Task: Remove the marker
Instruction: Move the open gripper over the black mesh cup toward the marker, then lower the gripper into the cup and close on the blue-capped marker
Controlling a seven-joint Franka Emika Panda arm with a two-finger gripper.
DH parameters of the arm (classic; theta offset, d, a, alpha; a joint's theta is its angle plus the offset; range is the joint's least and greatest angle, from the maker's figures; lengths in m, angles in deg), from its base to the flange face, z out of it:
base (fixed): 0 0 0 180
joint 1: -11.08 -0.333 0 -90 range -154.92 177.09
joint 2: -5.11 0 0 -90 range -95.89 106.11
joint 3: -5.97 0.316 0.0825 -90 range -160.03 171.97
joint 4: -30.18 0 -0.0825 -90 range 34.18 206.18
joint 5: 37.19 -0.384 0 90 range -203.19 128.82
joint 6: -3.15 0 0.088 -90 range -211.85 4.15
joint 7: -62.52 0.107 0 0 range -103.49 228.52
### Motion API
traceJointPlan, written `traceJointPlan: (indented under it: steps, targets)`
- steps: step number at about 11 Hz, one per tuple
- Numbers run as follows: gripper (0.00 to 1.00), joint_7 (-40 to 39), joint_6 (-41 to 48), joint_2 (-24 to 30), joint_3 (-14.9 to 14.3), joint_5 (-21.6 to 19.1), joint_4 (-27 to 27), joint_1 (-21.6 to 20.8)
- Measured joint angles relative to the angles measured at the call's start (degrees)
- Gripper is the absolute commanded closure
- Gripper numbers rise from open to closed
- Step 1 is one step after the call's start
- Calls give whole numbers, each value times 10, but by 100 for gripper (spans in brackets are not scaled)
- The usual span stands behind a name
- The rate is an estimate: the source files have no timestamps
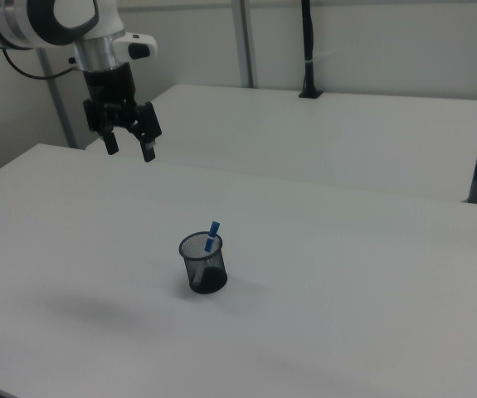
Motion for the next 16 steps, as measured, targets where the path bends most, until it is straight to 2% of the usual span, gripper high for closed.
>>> traceJointPlan:
  steps: [5,9,12,16]
  targets:
    - [0,-38,-47,-26,-2,0,4,39]
    - [0,-52,-138,-61,-2,8,52,68]
    - [1,-53,-187,-98,-2,9,62,85]
    - [27,-54,-230,-143,-2,11,63,92]
